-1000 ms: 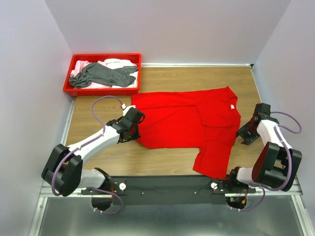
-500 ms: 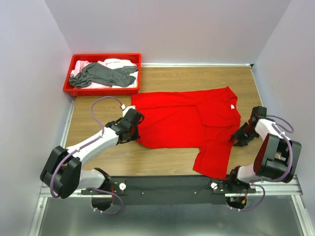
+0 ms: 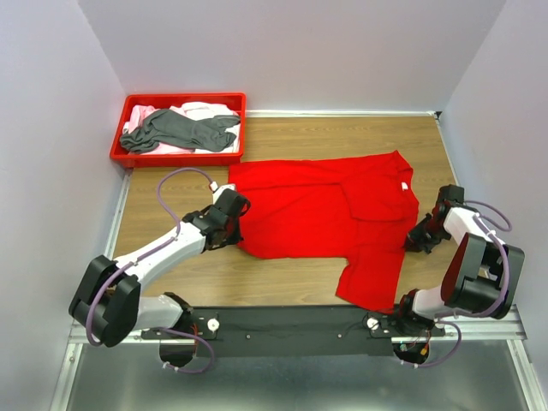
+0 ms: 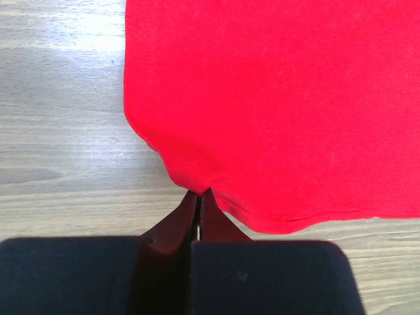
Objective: Fold and stack the t-shirts
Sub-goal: Fold the tshirt
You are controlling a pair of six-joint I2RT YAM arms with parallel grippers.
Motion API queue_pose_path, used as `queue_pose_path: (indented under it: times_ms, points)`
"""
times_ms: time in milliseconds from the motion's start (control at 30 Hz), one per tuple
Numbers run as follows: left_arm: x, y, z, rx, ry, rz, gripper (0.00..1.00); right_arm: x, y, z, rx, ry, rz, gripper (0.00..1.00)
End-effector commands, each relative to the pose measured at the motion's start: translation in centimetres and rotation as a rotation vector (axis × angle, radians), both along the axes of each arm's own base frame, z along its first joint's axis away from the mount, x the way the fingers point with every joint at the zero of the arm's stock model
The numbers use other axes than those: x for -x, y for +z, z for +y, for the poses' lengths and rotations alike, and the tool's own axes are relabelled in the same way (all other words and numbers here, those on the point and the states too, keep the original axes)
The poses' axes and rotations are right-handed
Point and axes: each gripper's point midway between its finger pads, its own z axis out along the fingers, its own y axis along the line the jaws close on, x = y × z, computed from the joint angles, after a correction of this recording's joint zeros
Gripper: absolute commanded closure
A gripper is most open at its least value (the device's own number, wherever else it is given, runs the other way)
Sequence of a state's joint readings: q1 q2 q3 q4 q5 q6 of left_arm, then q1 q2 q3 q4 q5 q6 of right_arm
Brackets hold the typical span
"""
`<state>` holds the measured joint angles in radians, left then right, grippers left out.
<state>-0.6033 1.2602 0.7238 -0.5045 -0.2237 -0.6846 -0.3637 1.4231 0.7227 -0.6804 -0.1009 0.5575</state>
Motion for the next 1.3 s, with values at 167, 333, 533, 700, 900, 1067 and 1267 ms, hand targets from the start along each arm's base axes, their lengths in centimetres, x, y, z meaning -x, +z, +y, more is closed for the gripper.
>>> queue_pose_path:
  times_ms: [167,333,533,700,900,1067,1267]
  points:
    - [0.7,1.1,1.2,-0.019,0.008,-0.010,1.00,-0.8,3.1,-2.2,0.119,-0.026,-0.052,0.99]
    - [0.2,2.4,1.9,-0.020,0.007,-0.041,1.00,-2.6,5.8,-3.5,0.178,-0.030,-0.116,0.99]
    - [-2.2,3.5,3.2,-0.003,0.012,-0.054,1.00,-5.9,8.3,-3.3,0.138,0.004,-0.205,0.99]
    - [-4.5,4.4,3.4,0.002,0.013,-0.080,1.00,-8.1,8.5,-3.3,0.162,0.062,-0.208,0.99]
    - [-7.2,3.4,2.9,-0.021,-0.004,-0.064,1.00,-11.4,8.2,-3.9,0.189,0.091,-0.214,0.99]
    - [-9.1,1.7,3.0,-0.049,-0.005,-0.035,1.00,-13.3,8.3,-5.5,0.246,0.091,-0.203,0.99]
    - [-11.4,1.1,3.3,-0.097,0.003,-0.037,1.00,-14.2,7.4,-5.9,0.245,0.085,-0.193,0.99]
